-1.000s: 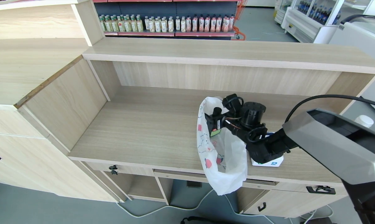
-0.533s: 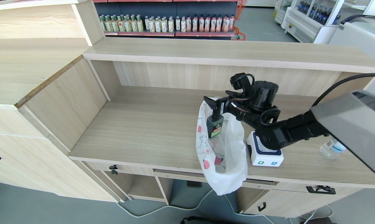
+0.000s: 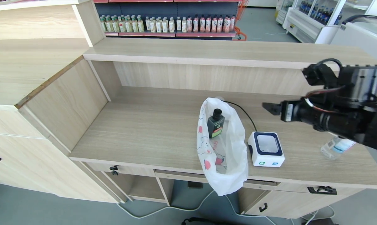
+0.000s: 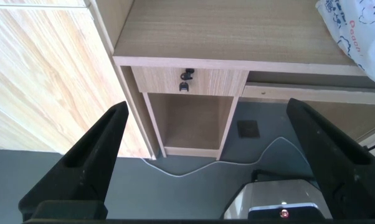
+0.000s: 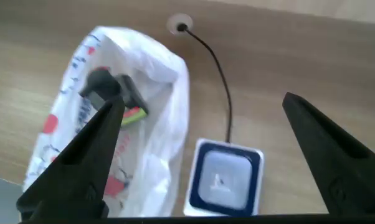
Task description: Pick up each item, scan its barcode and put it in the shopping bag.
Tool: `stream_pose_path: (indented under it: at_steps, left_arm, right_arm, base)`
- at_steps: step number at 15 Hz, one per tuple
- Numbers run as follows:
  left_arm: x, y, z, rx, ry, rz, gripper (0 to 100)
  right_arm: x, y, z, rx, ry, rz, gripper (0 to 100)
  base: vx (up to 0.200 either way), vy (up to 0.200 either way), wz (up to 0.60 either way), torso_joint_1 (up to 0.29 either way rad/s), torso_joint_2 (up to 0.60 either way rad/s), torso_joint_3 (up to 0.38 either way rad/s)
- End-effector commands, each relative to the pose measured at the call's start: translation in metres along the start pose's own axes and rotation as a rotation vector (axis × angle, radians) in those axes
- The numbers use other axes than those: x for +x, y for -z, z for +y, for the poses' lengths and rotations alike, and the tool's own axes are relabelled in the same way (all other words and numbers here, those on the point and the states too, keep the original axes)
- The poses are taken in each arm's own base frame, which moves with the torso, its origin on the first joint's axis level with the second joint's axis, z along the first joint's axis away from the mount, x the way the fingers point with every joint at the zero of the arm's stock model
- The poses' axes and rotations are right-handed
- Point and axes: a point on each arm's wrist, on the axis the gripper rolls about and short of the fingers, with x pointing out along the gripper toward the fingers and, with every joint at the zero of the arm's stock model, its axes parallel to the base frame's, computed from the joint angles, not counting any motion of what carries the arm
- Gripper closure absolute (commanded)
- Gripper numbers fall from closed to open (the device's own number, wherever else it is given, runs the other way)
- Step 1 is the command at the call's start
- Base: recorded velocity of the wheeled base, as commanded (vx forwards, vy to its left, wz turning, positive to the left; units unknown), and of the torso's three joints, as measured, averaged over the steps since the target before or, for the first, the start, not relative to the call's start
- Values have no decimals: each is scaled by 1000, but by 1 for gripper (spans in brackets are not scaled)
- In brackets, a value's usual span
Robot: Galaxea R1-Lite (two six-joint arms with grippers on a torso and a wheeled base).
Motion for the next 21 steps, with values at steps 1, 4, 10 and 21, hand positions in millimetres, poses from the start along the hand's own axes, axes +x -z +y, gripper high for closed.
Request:
stream_pose_path:
  at_steps: [1, 4, 10, 21]
  left_arm:
    - [0, 0, 0, 0, 0, 0, 0]
    - [0, 0, 0, 3, 0, 0, 0]
    - [0, 0, 0, 0, 0, 0, 0]
    - [0, 0, 0, 3, 0, 0, 0]
  right_arm:
    - [-81, 31, -38, 31, 184, 23, 0]
    - [-110, 56, -40, 29, 199, 12, 0]
    - [-111, 80, -64, 51, 380, 114, 0]
    - [-108, 84, -71, 58, 422, 138, 0]
  base:
    - [0, 0, 0, 0, 0, 0]
    - [0, 0, 0, 0, 0, 0]
    - [0, 0, 0, 0, 0, 0]
    - [0, -127, 0, 0, 2, 1]
